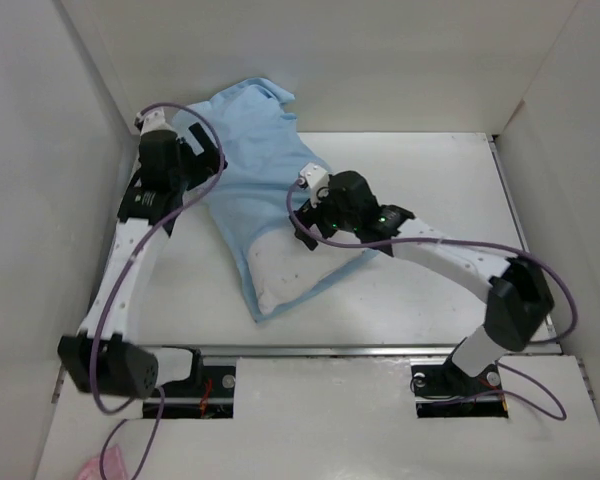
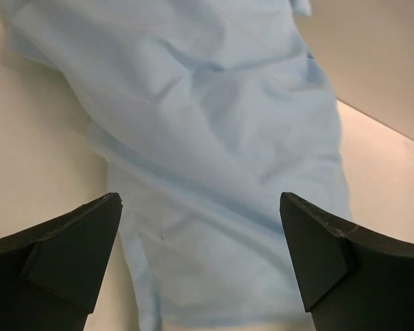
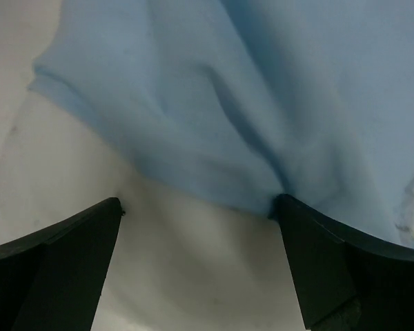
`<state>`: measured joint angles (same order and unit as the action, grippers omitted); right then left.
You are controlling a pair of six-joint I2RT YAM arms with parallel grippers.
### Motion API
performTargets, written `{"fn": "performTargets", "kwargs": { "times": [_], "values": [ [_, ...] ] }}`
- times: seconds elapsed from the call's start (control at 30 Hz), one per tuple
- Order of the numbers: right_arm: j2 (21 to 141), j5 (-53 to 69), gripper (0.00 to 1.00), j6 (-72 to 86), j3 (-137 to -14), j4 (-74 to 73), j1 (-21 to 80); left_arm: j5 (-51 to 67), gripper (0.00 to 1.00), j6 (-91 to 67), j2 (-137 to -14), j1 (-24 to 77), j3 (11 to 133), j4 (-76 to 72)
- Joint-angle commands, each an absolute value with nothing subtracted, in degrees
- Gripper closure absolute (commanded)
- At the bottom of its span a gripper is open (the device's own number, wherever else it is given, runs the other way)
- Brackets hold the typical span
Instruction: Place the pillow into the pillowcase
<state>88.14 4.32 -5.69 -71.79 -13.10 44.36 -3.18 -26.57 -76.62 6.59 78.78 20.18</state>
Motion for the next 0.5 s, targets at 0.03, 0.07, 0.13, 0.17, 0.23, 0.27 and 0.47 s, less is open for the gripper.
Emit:
{"fn": "performTargets", "kwargs": {
  "times": [0.03,0.07,0.13,0.17,0.23,0.27,0.47],
  "values": [
    [99.9,6.1,0.00,-9.7,-77.6,-6.4,44.6,-1.7,0.00,-32.2,-66.0,8.9,64.2,18.2],
    [101.9,6.2,0.00,-8.5,-78.7,-6.4,44.6,-1.1,0.00,-33.2,-62.4,9.4,61.6,19.0],
    [106.5,4.8,0.05,-5.6,-81.5,-6.4,44.6,-1.1,0.00,-36.0,-58.8,9.4,54.0,20.4],
    [107.3,3.8,0.10,-4.8,-81.5,-6.4,44.6,-1.1,0.00,-36.6,-55.5,9.4,51.5,21.3],
    [107.8,-0.1,0.44,-2.0,-81.5,-5.4,44.6,-1.6,0.00,-37.8,-52.5,9.9,44.7,21.8],
    [107.8,-1.1,0.49,-1.5,-80.9,-4.8,44.6,-1.1,0.00,-38.3,-51.3,9.9,42.5,21.8],
    [100.8,-2.6,0.10,-0.7,-80.9,-9.3,44.6,6.5,0.00,-44.3,-50.4,11.3,28.7,15.0]
  ]
}}
